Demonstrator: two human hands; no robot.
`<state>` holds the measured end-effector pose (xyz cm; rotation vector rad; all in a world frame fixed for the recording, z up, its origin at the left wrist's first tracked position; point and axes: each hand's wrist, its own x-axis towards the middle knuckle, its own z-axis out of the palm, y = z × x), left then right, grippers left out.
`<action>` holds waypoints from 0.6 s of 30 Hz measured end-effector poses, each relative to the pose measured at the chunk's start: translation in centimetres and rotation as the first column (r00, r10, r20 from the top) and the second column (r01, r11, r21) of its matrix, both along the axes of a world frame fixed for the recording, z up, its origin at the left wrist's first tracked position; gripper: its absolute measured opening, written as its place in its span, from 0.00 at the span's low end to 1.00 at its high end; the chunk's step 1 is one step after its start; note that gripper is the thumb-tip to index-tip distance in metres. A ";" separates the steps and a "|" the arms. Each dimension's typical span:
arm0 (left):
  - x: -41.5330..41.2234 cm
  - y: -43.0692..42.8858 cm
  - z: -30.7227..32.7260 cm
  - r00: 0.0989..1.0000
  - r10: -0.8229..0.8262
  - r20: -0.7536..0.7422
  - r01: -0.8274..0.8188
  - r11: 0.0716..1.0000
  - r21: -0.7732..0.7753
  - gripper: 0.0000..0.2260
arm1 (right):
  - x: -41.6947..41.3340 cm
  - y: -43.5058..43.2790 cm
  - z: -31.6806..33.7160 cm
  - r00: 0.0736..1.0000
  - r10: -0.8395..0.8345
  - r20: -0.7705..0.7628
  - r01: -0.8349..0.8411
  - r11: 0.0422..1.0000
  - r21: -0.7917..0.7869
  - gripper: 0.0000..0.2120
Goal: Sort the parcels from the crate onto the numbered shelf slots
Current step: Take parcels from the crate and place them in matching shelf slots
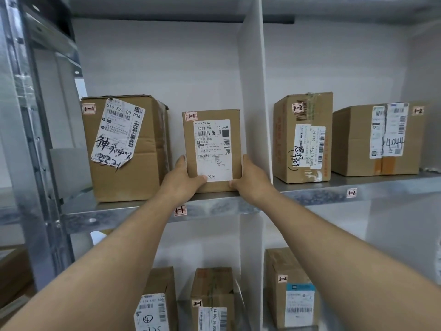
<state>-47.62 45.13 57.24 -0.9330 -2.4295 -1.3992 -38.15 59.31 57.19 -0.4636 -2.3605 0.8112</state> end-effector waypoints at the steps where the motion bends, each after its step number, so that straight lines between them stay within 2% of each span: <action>1: 0.2 -0.2 0.0 1.000 0.004 -0.008 -0.004 1.000 0.007 0.29 | 0.3 -0.1 0.1 1.000 -0.002 -0.007 0.002 1.000 0.004 0.27; 3: 0.8 -0.5 -0.1 1.000 -0.006 -0.030 0.006 1.000 0.019 0.32 | 1.0 -0.4 0.1 0.999 -0.018 -0.043 0.020 0.999 0.046 0.32; 6: 1.9 -1.3 -0.6 0.993 -0.026 -0.111 0.029 0.999 0.025 0.28 | 2.5 -1.4 -0.2 0.995 -0.033 -0.098 0.049 0.985 0.167 0.33; 9: 2.7 -2.6 -1.4 0.975 0.005 -0.220 -0.007 1.000 -0.011 0.34 | 3.9 -2.6 -1.1 0.984 -0.019 -0.176 0.072 0.950 0.303 0.35; 11: 3.4 -3.7 -2.1 0.962 0.032 -0.273 -0.044 0.998 -0.037 0.35 | 4.7 -3.5 -1.9 0.980 -0.024 -0.196 0.104 0.906 0.410 0.33; 14: 5.2 -5.7 -3.6 0.926 0.025 -0.376 -0.052 0.997 -0.063 0.30 | 5.7 -5.1 -3.4 0.980 -0.012 -0.196 0.114 0.850 0.514 0.29; 18: 7.3 -9.3 -6.7 0.860 0.159 -0.485 -0.236 0.966 -0.102 0.25 | 6.5 -7.2 -6.8 0.981 0.060 -0.186 0.068 0.787 0.613 0.24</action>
